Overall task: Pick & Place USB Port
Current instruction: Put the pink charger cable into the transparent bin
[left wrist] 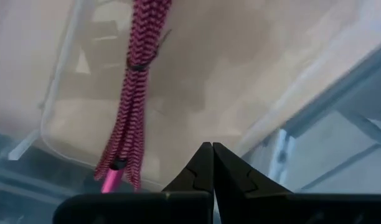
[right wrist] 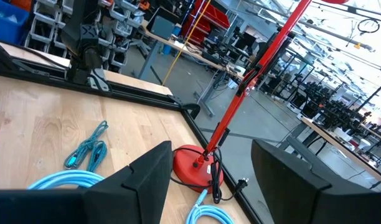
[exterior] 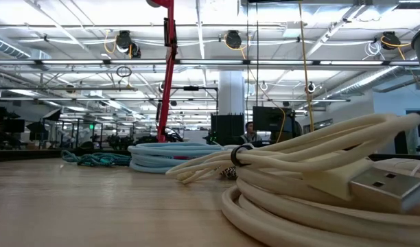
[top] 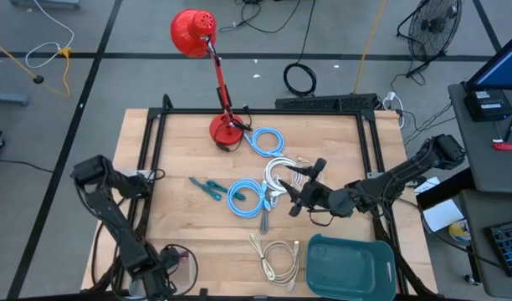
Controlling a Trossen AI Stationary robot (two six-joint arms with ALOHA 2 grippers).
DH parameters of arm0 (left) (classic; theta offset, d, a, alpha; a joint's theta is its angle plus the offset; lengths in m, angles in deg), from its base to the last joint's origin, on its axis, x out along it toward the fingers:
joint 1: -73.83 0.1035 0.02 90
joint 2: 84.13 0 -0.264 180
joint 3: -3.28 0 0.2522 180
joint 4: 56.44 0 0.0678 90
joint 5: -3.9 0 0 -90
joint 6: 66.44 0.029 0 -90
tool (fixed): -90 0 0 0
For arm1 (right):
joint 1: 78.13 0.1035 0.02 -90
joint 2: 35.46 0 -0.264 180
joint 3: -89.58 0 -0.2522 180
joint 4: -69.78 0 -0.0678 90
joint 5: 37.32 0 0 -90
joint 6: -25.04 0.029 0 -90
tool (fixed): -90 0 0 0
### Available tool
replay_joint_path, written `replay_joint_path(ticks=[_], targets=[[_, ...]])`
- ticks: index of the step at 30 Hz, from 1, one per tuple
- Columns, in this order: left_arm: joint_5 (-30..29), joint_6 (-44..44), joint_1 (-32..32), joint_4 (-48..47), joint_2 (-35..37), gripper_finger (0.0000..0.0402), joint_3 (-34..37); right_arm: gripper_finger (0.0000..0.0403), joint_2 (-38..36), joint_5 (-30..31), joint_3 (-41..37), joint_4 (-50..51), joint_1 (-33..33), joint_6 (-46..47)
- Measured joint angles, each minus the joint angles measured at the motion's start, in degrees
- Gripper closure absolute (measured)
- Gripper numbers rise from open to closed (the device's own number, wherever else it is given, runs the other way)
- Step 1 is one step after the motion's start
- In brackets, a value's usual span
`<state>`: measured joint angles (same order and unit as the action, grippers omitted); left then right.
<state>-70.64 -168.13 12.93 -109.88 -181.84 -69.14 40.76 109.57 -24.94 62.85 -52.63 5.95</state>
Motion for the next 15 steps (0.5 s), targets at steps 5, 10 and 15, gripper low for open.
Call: replay_joint_path(ticks=[5,10,15], targets=[[-0.29,-1.01,-0.59,-1.31,-0.2,0.0401,0.0,0.019,-0.02,0.0,0.0,-0.01,0.0,0.33],[-0.37,-2.65,-1.54,-4.41,-0.2,0.0401,0.25,0.019,-0.01,0.0,0.0,0.0,0.0,0.33],[0.89,-3.92,-1.5,-0.88,-0.2,0.0402,2.87,0.019,-0.02,0.0,0.0,0.0,0.09,0.26]])
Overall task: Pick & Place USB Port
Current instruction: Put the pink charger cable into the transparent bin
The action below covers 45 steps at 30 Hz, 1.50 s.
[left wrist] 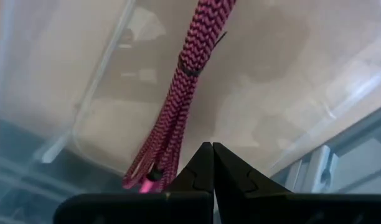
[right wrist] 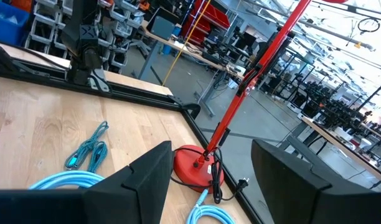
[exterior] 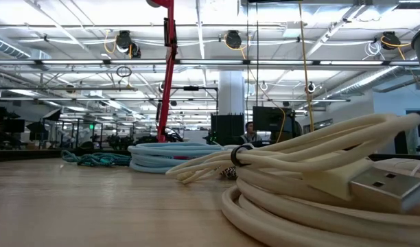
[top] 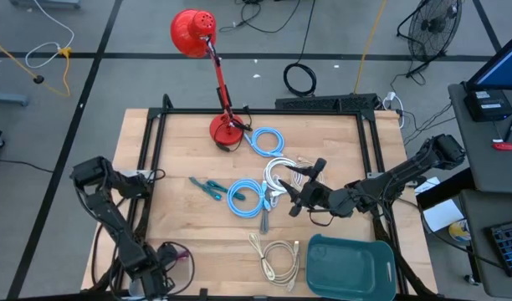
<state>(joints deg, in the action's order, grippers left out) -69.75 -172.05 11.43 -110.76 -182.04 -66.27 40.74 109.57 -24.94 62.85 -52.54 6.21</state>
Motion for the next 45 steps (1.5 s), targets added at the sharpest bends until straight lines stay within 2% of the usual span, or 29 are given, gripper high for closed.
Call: replay_joint_path(ticks=[6,21,27,37,45], targets=[[2.39,-1.5,0.12,3.37,0.26,0.0402,3.7,0.019,0.0,0.0,0.0,0.0,0.0,-0.04],[0.25,-1.34,0.18,0.78,0.15,0.0402,3.8,0.019,0.0,-0.11,0.0,-0.02,0.0,-0.04],[-2.48,2.56,0.21,-5.59,0.18,0.0402,3.88,0.019,0.0,-0.15,0.0,-0.04,0.0,-0.04],[-2.72,3.93,0.86,-7.58,0.13,0.0402,3.35,0.019,0.0,-0.15,0.0,-0.06,0.0,0.09],[-3.88,4.2,0.77,-20.9,0.07,0.0401,-2.31,0.019,0.01,-0.15,-0.03,-0.05,0.02,0.13]])
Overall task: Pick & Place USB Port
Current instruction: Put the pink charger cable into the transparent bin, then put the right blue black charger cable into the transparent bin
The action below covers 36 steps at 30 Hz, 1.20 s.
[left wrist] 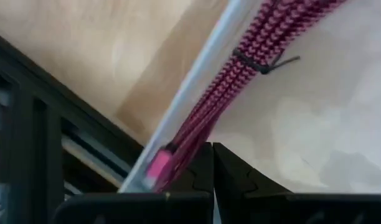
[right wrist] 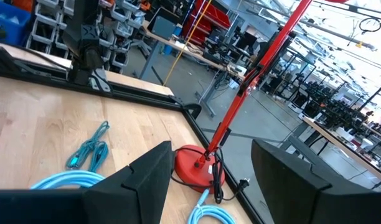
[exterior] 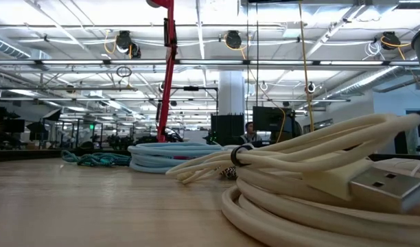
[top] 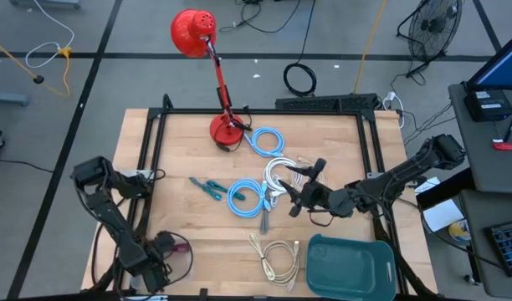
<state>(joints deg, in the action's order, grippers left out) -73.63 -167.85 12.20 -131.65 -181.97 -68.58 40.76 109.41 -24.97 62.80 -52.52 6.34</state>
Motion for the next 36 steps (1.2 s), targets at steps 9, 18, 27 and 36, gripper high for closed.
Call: replay_joint_path(ticks=[9,18,27,36], targets=[[-2.48,1.08,0.15,1.07,0.06,0.0401,-0.81,0.019,0.0,0.05,0.01,0.1,0.0,0.02],[-14.81,5.54,1.56,-6.97,0.08,0.0401,-6.82,0.019,0.01,0.09,0.01,0.04,-0.04,0.02],[-40.46,6.15,2.14,-28.71,0.19,0.0402,-20.69,0.019,0.0,0.13,0.01,0.43,-0.04,0.17],[-72.89,14.8,11.22,-28.27,4.73,0.0401,-21.89,0.019,-0.01,0.21,0.01,1.74,0.48,-0.18]])
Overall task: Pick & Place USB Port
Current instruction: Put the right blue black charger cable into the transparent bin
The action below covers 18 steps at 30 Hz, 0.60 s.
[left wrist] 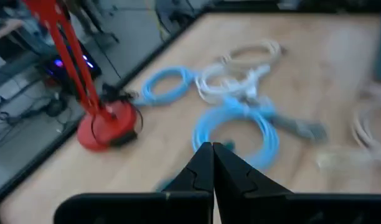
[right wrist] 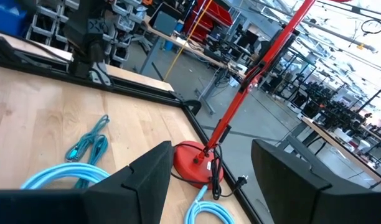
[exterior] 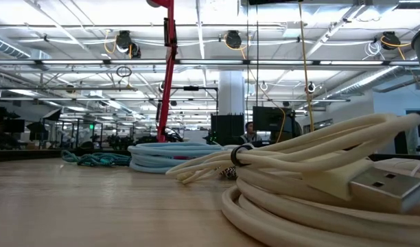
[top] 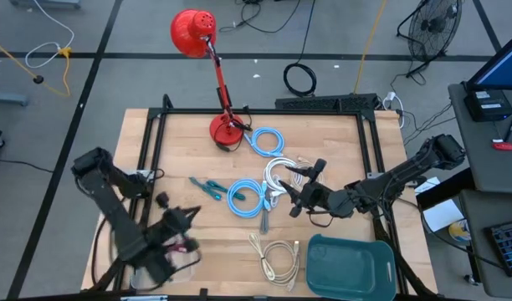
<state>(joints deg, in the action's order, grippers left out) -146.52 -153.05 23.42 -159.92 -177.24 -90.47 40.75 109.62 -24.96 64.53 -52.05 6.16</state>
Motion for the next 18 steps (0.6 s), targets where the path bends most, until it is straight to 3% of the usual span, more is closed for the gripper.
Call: replay_joint_path(ticks=[10,18], targets=[[4.74,17.53,23.82,1.29,-0.08,0.0401,0.15,0.019,-1.6,0.29,0.04,1.12,2.05,-0.53],[3.84,33.87,33.19,10.84,-0.1,0.0401,0.56,0.019,-4.28,3.83,0.04,3.36,4.98,-0.33]])
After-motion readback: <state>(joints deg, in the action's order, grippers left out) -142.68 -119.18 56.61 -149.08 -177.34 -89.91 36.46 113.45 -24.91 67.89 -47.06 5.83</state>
